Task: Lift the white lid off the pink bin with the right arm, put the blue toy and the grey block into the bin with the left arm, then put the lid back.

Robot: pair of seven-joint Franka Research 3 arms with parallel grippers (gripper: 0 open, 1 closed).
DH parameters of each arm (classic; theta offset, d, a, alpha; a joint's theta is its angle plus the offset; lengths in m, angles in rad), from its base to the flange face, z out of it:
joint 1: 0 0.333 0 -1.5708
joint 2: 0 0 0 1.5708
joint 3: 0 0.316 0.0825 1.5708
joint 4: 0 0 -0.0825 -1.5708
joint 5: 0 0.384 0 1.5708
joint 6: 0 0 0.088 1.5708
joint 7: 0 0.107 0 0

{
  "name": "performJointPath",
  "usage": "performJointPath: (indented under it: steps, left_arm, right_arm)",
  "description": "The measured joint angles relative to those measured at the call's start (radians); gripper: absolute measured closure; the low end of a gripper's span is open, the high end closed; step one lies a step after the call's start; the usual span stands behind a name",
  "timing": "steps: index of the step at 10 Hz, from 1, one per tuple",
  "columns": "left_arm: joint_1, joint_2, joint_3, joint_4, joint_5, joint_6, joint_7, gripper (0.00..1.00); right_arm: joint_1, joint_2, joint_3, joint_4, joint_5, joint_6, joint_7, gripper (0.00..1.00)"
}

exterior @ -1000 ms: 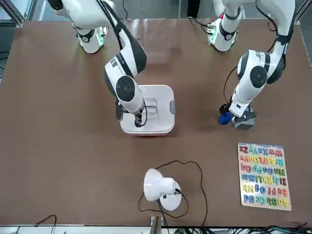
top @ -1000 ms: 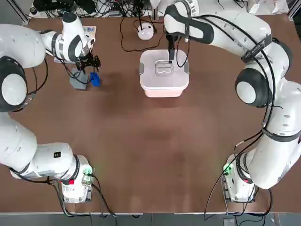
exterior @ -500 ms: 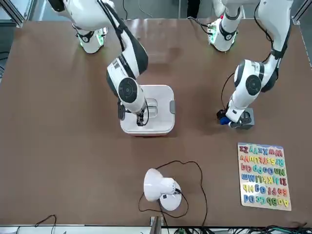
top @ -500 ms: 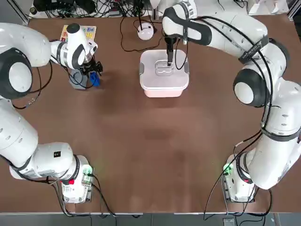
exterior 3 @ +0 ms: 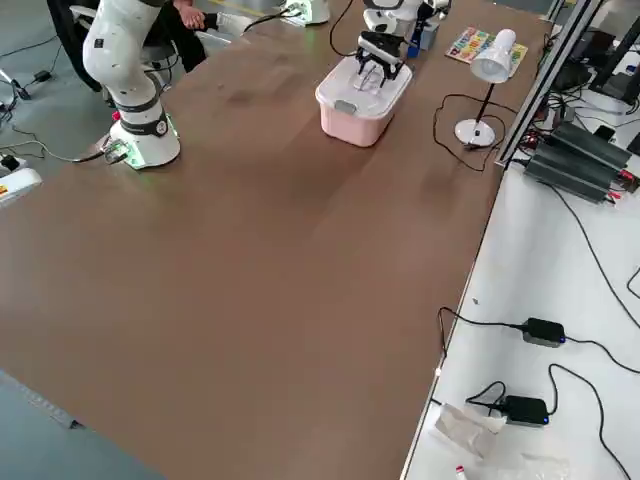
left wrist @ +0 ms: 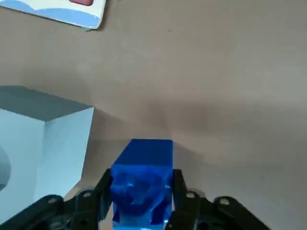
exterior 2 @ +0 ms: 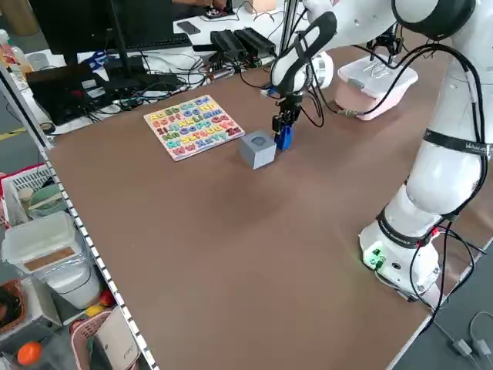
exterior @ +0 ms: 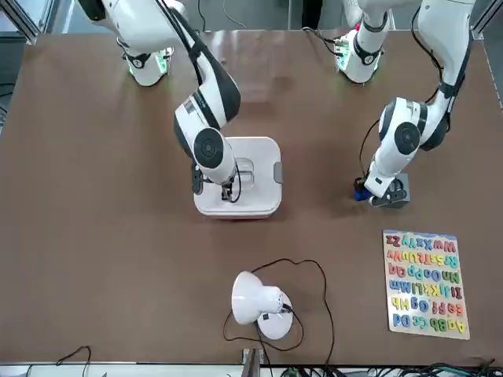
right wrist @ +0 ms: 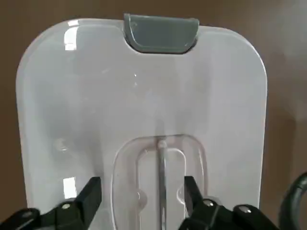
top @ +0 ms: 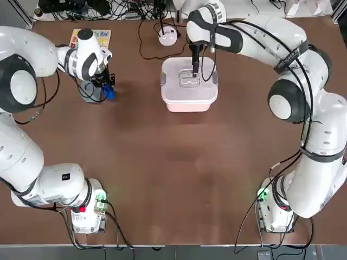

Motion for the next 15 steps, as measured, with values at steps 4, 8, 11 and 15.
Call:
performJointPath:
  steps: [4, 8, 11, 15]
  left_arm:
    - [0.001, -0.028, -0.032, 0.122, -0.002, -0.22, -0.019, 0.49]
    - [-0.007, -0.048, -0.167, 0.439, -0.154, -0.593, -0.112, 0.49]
    - [-0.012, -0.043, -0.279, 0.539, -0.174, -0.64, -0.297, 0.49]
    - [-0.049, 0.009, -0.367, 0.622, -0.175, -0.64, -0.478, 0.49]
  right_arm:
    - [0.0, 0.0, 0.0, 0.02, 0.003, 0.0, 0.0, 0.89]
    - [0.0, 0.001, 0.0, 0.02, 0.003, 0.001, 0.002, 0.95]
    - [0.0, 0.001, 0.0, 0.02, 0.003, 0.001, 0.002, 0.95]
    - [0.001, 0.001, -0.001, 0.02, 0.003, 0.001, 0.002, 0.95]
